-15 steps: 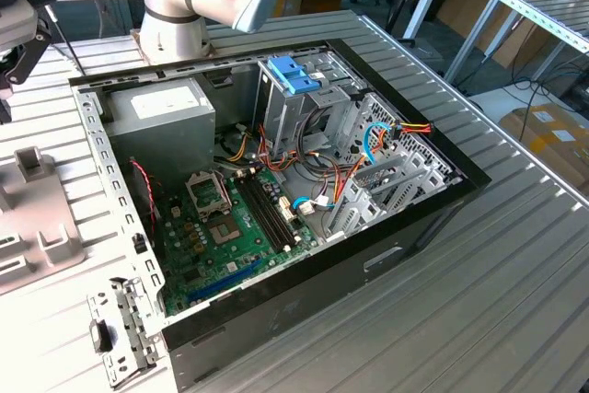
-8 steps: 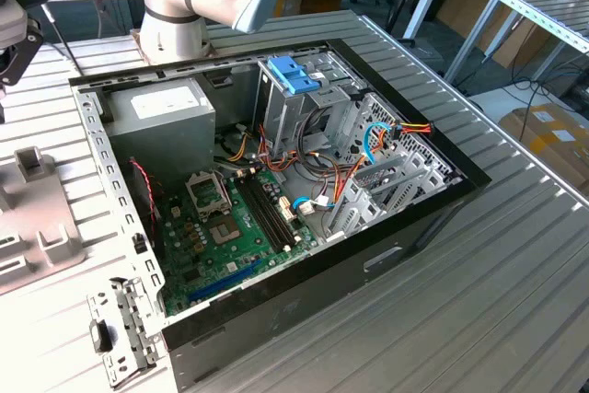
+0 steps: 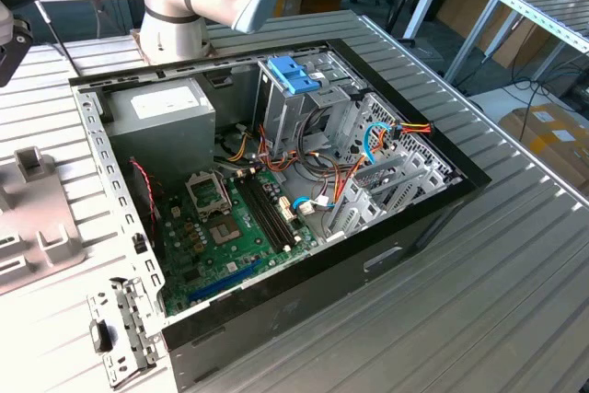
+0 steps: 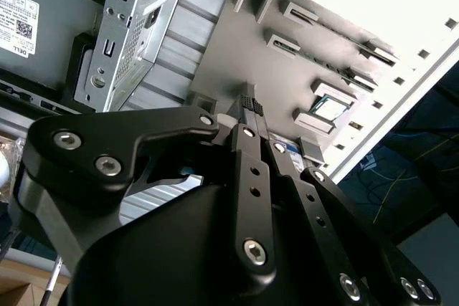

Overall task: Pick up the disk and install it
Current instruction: 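Reach for the disk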

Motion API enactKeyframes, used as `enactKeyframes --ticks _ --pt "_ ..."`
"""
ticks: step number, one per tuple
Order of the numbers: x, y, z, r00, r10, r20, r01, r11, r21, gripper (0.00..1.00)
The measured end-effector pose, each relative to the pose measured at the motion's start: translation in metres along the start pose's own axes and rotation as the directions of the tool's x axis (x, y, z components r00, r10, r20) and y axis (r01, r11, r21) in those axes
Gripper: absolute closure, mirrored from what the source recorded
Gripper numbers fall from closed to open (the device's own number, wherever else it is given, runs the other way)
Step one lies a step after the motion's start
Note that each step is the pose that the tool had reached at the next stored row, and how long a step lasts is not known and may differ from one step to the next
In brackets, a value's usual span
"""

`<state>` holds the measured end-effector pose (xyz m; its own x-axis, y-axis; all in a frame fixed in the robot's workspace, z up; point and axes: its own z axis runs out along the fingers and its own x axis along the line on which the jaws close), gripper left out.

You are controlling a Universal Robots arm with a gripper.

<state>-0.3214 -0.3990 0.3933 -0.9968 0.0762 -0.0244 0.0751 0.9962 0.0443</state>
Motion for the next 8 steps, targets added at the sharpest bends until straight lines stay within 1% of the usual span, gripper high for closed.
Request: enactKeyframes --ticks 6,8 --pt "0.0051 -0.0004 -0.0001 1.0 0.0 0.0 0.0 1.0 -0.0001 0.89" --pt "0.0079 -0.0006 -0.0002 1.0 0.0 0.0 0.0 1.0 -0.0001 0.89"
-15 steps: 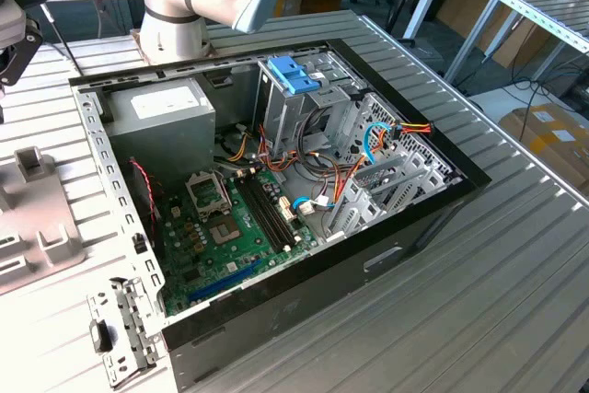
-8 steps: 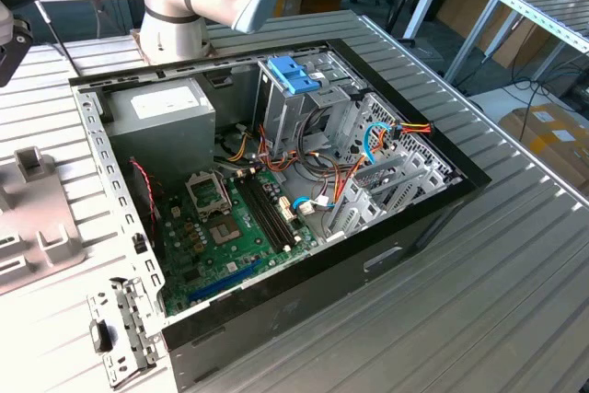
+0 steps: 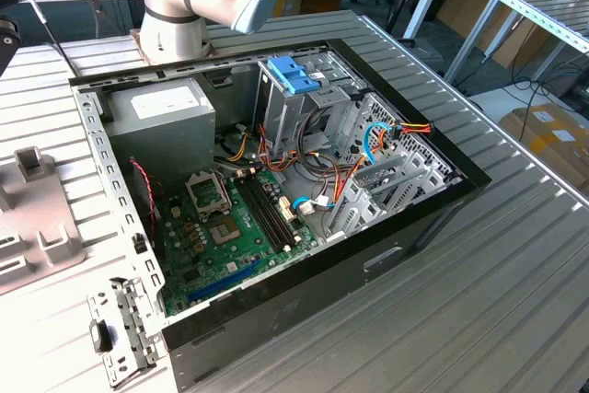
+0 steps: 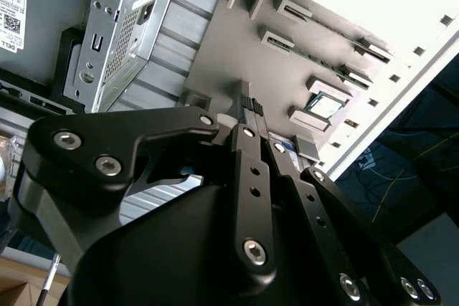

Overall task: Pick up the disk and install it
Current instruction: 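Reach for the disk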

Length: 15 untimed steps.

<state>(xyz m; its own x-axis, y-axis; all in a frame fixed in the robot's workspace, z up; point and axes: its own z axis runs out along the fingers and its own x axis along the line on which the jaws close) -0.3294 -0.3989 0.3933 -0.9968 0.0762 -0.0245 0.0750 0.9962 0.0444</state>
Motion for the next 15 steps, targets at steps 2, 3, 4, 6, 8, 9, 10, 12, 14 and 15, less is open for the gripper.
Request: enactKeyframes --ticks 2,3,4,6,8,9,10,12,14,15 --pt "0.0019 -0.0001 -0.0001 1.0 0.0 0.0 0.0 1.0 0.0 0.89" --pt "0.0025 -0.0002 -0.0001 1.0 0.0 0.0 0.0 1.0 0.0 0.89" --pt "0.0034 -0.0003 -0.0001 1.0 0.0 0.0 0.0 1.0 0.0 0.89" --pt "0.0046 -0.0003 -0.0001 1.0 0.0 0.0 0.0 1.0 0.0 0.89" --pt "0.0066 -0.0005 -0.0002 1.0 0.0 0.0 0.0 1.0 0.0 0.89" --pt "0.0078 -0.0006 -0.0002 1.0 0.0 0.0001 0.0 1.0 0.0 0.89" --pt "0.0085 -0.0006 -0.0002 1.0 0.0 0.0001 0.0 1.0 0.0 0.89" --pt "0.0115 -0.0009 -0.0003 1.0 0.0 0.0 0.0 1.0 0.0 0.89" --pt "0.0132 -0.001 -0.0004 1.0 0.0 0.0 0.0 1.0 0.0 0.89" --pt "0.0141 -0.0011 -0.0004 1.0 0.0 -0.0001 0.0 1.0 0.0001 0.89"
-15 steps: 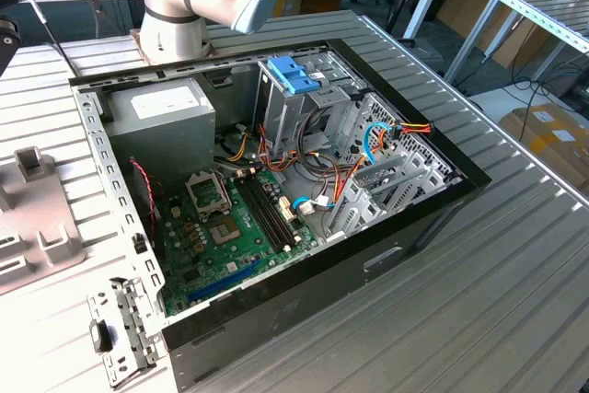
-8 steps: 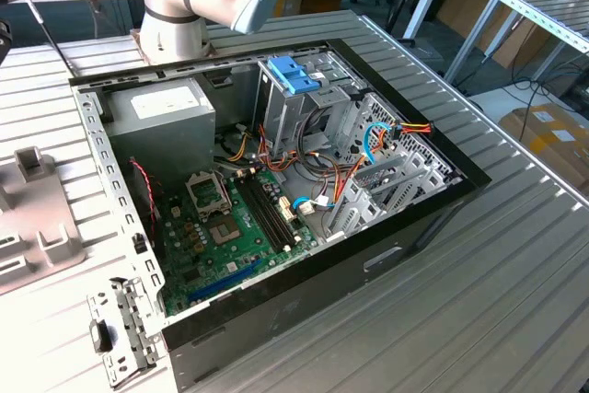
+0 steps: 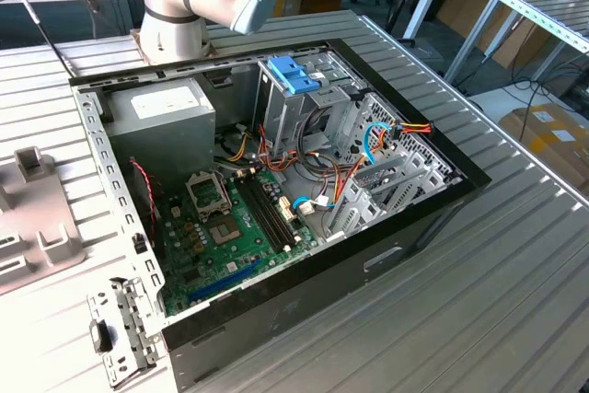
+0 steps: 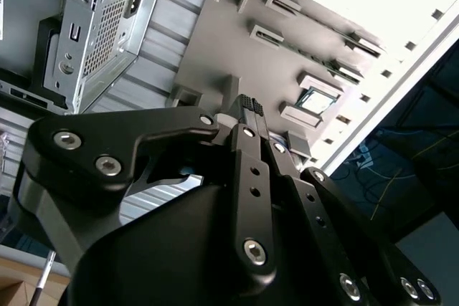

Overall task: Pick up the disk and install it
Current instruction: 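Reach for the disk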

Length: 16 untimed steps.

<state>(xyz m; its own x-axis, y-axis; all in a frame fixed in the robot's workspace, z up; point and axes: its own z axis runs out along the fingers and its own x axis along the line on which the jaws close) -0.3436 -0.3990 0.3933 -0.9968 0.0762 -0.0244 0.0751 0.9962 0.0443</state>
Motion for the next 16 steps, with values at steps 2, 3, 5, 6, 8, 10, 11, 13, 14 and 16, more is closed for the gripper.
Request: enactKeyframes --ticks 2,3,5,6,8,10,11,13,14,16 --pt "0.002 -0.0002 0.0 1.0 0.0 0.0001 0.0 1.0 -0.0001 0.89" --pt "0.0034 -0.0003 -0.0001 1.0 0.0 0.0 0.0 1.0 0.0 0.89" --pt "0.0047 -0.0003 -0.0001 1.0 0.0 0.0 0.0 1.0 -0.0001 0.89" --pt "0.0061 -0.0004 -0.0001 1.0 0.0 0.0 0.0 1.0 -0.0001 0.89" --pt "0.0077 -0.0006 -0.0002 1.0 0.0 0.0 0.0 1.0 0.0 0.89" --pt "0.0094 -0.0007 -0.0002 1.0 0.0 0.0001 0.0 1.0 -0.0001 0.89" --pt "0.01 -0.0007 -0.0002 1.0 0.0 0.0001 0.0 1.0 -0.0001 0.89" --pt "0.0119 -0.0009 -0.0003 1.0 0.0 0.0 0.0 1.0 0.0 0.89" --pt "0.0126 -0.001 -0.0003 1.0 0.0 0.0001 0.0 1.0 -0.0001 0.89" --pt "0.014 -0.001 -0.0003 1.0 0.0 0.0001 0.0 1.0 -0.0001 0.89"
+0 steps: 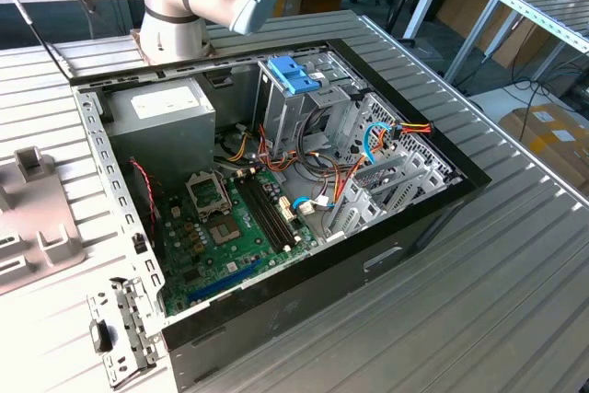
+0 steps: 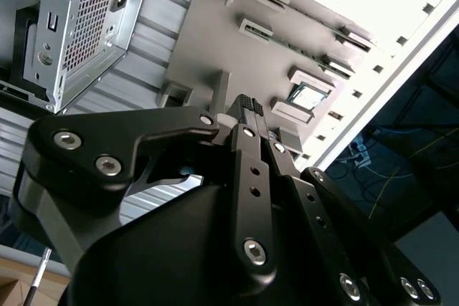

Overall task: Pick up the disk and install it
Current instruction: 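Reach for the disk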

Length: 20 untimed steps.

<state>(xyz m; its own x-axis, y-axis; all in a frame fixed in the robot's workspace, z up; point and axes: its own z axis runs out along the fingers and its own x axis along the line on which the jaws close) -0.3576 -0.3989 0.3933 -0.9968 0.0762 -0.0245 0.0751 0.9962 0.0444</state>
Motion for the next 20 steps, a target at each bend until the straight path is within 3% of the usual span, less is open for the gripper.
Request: enactKeyframes --ticks 20 --pt "0.0182 -0.0014 -0.0005 1.0 0.0 0.0 0.0 1.0 0.0 0.89"
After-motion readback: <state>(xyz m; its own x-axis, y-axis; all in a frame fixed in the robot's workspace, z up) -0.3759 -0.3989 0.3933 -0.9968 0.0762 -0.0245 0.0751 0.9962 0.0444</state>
